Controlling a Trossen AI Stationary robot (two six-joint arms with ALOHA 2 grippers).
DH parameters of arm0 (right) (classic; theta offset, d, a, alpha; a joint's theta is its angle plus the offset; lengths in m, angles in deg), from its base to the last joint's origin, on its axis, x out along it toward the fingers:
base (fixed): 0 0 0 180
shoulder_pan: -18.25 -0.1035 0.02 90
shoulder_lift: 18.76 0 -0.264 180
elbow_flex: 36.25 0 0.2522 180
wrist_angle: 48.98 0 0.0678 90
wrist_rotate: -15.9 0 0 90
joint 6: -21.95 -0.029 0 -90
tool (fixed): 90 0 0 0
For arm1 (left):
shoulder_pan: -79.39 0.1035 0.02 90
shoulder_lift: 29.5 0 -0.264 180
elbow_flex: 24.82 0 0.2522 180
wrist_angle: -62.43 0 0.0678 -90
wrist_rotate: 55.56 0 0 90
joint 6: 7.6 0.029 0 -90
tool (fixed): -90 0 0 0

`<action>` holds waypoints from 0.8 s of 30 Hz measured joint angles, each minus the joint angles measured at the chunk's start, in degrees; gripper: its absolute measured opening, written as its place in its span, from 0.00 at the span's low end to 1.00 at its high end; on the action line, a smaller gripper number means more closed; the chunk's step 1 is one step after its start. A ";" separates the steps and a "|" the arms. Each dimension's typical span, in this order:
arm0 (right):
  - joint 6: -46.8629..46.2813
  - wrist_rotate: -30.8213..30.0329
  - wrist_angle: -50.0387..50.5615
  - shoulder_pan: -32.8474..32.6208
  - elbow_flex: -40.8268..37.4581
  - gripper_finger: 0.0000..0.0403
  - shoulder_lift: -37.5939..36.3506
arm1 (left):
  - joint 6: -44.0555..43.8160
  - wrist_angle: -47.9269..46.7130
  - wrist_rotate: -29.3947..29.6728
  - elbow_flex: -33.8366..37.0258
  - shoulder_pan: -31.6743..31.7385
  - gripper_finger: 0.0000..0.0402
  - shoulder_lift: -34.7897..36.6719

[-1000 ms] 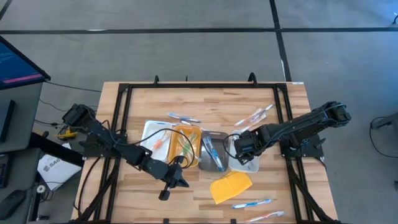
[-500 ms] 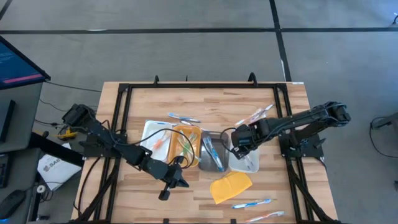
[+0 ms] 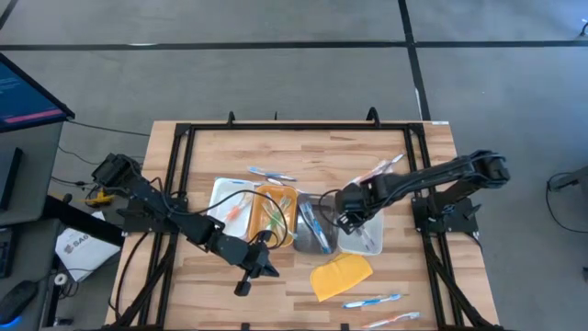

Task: Pick & Place Toothbrushes
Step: Put the purple toothbrush into the right white bin

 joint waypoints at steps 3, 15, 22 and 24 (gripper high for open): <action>0.00 -0.09 -0.26 0.02 0.00 0.32 0.37 | -0.01 -0.07 0.22 0.00 0.00 0.00 0.00; 0.46 -2.18 -0.43 0.11 0.00 0.13 0.32 | -0.02 -0.07 0.20 0.00 0.00 0.00 0.00; -2.82 -2.93 1.12 0.11 -0.39 0.01 0.32 | -0.02 -0.09 0.17 0.00 0.00 0.00 0.00; -4.04 -2.93 2.21 -0.16 -0.41 0.01 0.30 | -0.02 -0.09 0.17 0.00 0.00 0.00 0.00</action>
